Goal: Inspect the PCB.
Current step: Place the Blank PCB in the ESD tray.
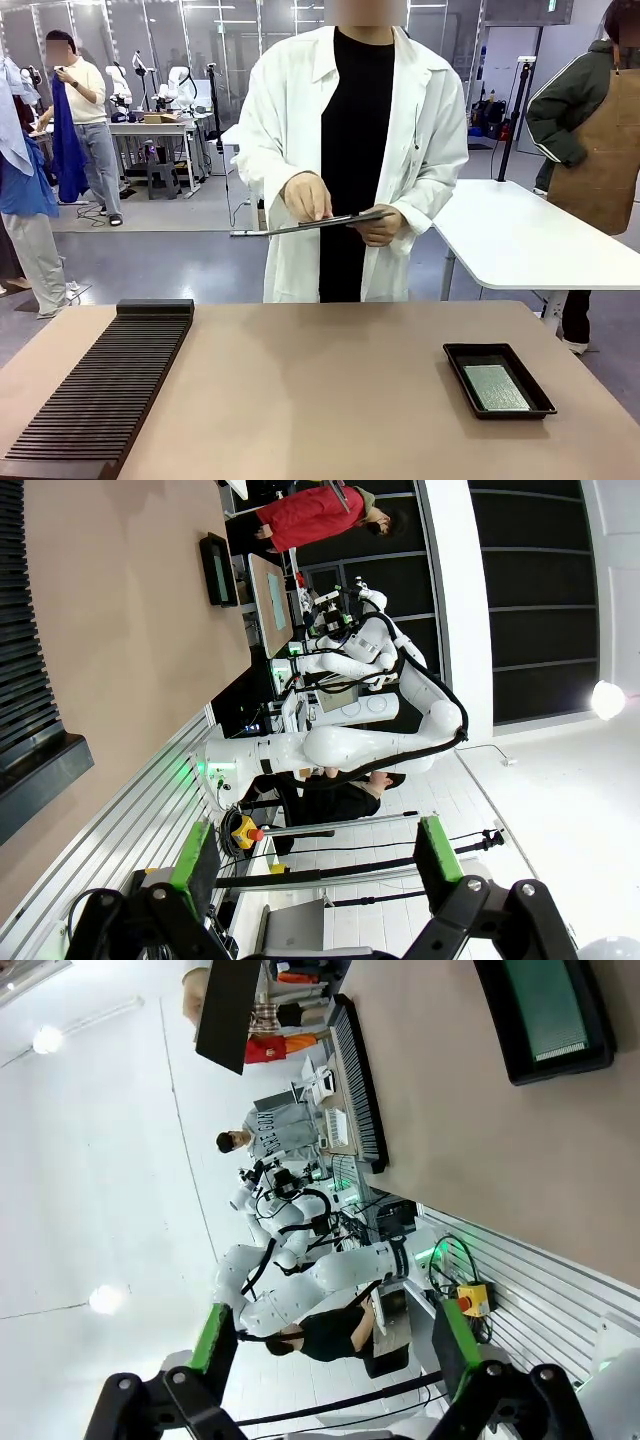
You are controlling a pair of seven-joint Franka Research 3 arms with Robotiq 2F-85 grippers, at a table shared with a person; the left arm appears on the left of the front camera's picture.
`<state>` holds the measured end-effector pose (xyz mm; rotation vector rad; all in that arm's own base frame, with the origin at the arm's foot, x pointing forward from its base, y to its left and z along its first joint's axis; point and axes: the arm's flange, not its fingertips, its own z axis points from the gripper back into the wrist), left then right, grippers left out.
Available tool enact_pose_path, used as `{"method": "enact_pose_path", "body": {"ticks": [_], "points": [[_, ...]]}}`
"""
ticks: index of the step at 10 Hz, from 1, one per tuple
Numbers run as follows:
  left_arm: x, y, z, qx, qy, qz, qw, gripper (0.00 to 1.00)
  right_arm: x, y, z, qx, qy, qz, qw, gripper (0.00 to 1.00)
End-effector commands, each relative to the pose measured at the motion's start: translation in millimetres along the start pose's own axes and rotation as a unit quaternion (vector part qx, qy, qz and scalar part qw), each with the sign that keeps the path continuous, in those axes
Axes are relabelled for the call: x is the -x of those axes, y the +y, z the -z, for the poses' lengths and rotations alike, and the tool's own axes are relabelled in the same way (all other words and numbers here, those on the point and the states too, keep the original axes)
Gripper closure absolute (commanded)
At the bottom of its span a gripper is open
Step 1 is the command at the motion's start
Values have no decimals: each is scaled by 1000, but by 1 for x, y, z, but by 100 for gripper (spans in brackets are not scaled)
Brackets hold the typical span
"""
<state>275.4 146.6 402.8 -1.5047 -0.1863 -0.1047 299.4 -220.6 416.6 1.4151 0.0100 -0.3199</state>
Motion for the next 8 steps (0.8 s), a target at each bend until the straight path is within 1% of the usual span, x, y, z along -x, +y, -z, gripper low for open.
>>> {"method": "enact_pose_path", "body": {"ticks": [1,8], "points": [[1,-3,-1,-6,1,3,1000,0,6,3,-3,1,1,2,1000,0],[1,-3,-1,-6,1,3,1000,0,6,3,-3,1,1,2,1000,0]]}}
